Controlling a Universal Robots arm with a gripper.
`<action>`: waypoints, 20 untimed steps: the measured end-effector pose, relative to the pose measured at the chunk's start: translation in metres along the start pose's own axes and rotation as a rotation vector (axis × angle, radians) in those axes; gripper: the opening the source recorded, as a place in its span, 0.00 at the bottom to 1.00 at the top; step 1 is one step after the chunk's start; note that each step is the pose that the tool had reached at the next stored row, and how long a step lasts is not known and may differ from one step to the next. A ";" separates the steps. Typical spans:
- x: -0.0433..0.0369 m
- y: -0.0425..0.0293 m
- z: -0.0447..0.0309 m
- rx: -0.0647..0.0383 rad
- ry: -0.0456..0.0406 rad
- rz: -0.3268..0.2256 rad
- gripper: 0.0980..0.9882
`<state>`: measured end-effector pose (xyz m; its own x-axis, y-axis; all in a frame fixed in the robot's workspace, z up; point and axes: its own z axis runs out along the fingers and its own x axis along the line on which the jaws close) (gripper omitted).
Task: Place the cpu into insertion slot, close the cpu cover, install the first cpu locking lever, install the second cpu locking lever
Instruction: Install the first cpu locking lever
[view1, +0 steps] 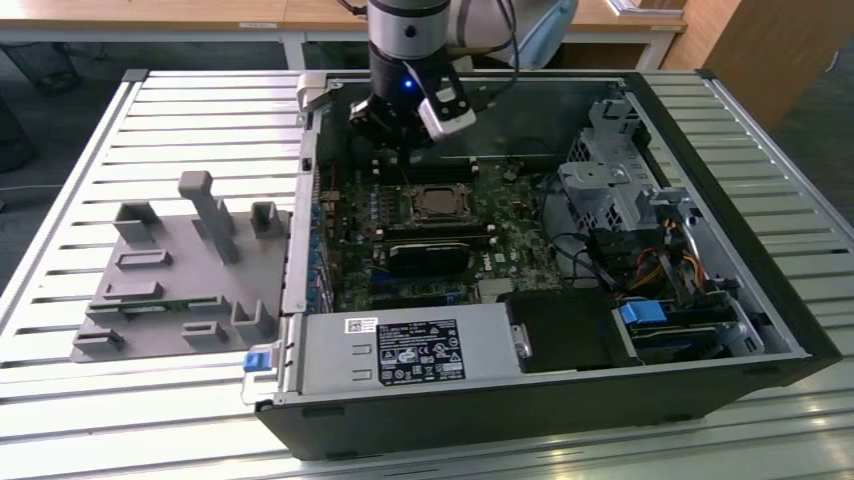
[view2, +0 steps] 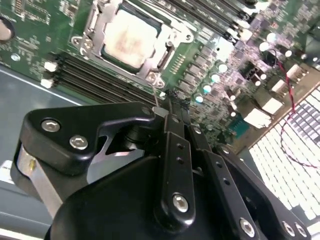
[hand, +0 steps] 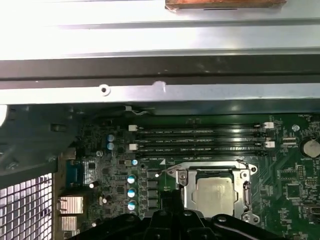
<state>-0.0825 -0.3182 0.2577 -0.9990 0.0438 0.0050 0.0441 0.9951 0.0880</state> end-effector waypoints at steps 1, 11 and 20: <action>0.0030 0.0001 -0.0001 0.000 0.0000 0.002 0.01; 0.0175 0.0036 0.0006 0.000 -0.0008 0.010 0.01; 0.0189 0.0135 0.0027 0.000 -0.0008 0.010 0.01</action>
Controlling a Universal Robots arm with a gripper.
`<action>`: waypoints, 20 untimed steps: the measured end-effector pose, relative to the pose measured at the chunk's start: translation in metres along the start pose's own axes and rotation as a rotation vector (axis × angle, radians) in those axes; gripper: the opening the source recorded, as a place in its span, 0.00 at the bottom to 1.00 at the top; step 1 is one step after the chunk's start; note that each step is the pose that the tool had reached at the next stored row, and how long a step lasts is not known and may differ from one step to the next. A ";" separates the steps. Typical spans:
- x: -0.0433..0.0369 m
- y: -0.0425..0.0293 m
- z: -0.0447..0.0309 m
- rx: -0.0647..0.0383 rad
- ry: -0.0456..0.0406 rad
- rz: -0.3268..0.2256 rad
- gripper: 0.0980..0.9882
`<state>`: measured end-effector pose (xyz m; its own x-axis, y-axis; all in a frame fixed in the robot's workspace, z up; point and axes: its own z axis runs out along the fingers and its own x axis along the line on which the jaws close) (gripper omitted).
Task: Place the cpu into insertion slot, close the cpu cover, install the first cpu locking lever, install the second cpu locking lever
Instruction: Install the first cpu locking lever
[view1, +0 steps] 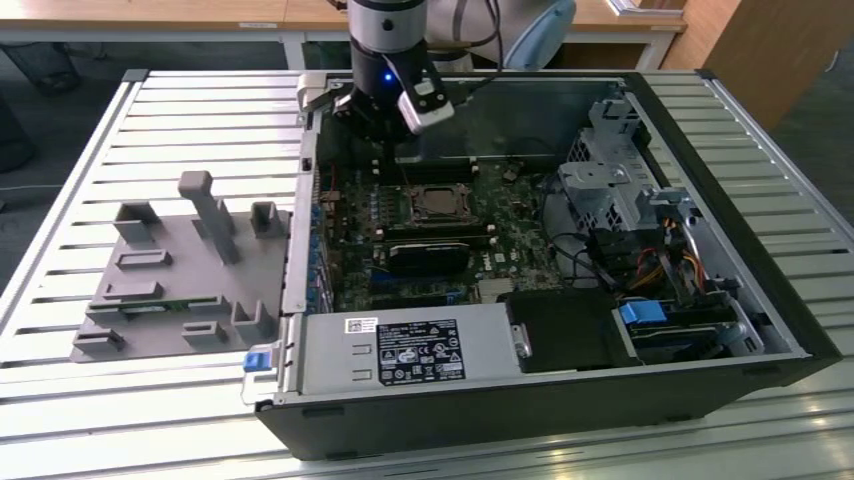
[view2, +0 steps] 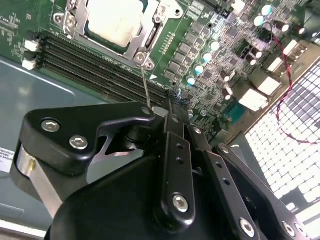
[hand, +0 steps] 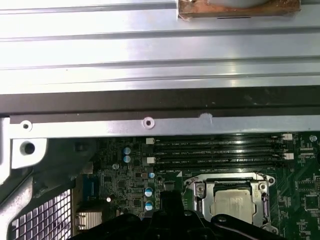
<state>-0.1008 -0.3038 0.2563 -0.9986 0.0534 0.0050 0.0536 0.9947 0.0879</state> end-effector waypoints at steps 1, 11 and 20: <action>0.0001 0.0010 0.0002 0.000 0.0000 0.000 0.01; -0.0029 0.0074 0.0016 0.001 0.0000 0.000 0.01; -0.0163 0.0083 0.0020 0.001 0.0000 0.000 0.01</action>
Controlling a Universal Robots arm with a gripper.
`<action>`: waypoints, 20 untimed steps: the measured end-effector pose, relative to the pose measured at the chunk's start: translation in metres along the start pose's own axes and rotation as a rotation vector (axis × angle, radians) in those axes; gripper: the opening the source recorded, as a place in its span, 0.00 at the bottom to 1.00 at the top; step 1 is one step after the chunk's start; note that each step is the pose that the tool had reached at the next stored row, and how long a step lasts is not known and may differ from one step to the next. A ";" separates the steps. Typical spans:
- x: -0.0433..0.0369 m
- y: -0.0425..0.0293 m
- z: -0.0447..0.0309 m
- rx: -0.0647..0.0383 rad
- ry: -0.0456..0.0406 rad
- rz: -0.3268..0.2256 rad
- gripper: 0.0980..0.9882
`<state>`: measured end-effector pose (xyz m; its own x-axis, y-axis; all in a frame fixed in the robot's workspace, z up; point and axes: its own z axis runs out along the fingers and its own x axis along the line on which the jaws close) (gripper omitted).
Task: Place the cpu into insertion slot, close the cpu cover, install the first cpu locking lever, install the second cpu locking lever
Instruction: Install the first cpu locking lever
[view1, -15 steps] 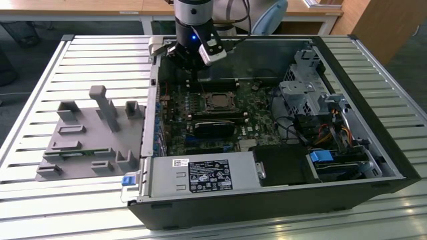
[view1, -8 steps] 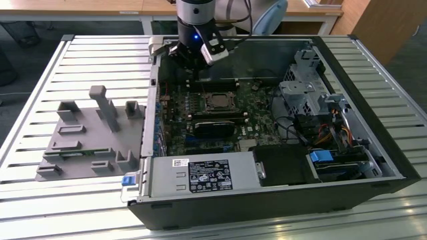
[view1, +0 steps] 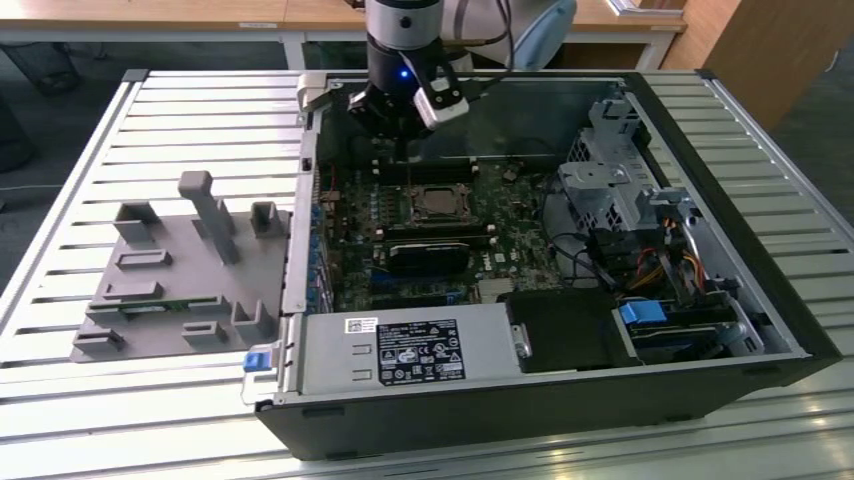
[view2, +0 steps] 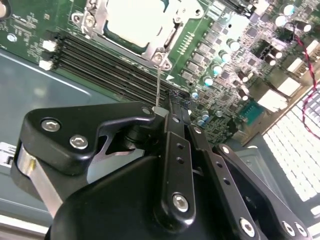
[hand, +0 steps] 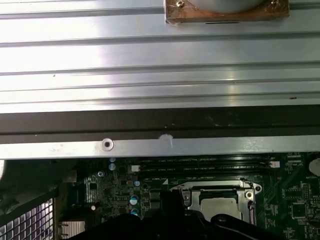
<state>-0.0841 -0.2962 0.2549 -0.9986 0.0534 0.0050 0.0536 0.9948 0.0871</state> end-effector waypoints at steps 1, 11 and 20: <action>-0.0011 0.0001 0.0001 0.000 0.0000 0.000 0.01; -0.0072 0.0003 0.0013 0.000 0.0000 0.000 0.01; -0.0221 0.0009 0.0033 0.000 0.0000 -0.001 0.01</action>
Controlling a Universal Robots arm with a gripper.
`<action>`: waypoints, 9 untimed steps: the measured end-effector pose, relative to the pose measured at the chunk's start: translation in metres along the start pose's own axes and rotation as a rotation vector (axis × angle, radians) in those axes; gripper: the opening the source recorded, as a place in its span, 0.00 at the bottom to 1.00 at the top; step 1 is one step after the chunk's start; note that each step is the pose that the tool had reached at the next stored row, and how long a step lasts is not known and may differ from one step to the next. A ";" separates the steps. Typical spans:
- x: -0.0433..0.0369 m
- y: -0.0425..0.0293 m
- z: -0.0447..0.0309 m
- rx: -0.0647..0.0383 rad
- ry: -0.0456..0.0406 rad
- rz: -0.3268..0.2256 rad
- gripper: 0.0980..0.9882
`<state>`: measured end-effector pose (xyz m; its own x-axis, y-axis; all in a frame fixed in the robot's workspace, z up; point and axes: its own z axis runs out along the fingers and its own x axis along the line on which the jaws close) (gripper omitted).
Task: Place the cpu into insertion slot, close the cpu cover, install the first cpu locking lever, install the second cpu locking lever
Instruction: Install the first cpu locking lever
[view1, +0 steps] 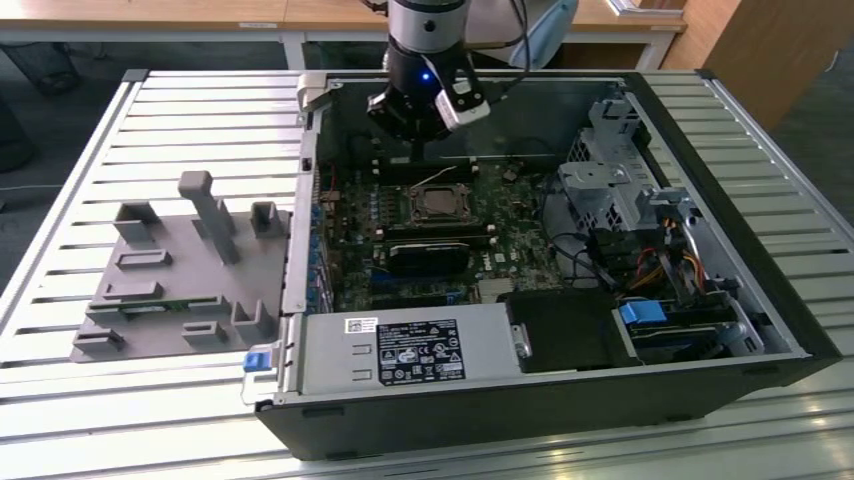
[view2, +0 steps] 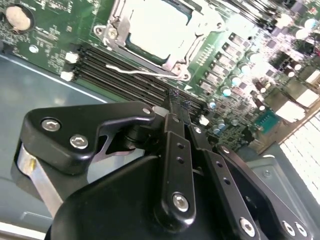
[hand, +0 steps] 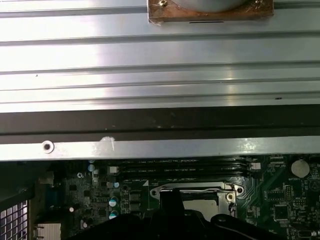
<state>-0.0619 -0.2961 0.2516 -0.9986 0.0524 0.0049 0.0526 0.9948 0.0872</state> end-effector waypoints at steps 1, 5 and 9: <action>-0.0020 0.0001 0.0003 0.000 0.0001 0.000 0.01; -0.0057 0.0001 0.0017 -0.010 0.0009 -0.002 0.01; -0.0060 -0.0004 0.0033 -0.026 0.0012 -0.002 0.01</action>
<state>-0.0559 -0.2965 0.2483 -0.9987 0.0505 0.0060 0.0508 0.9923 0.1131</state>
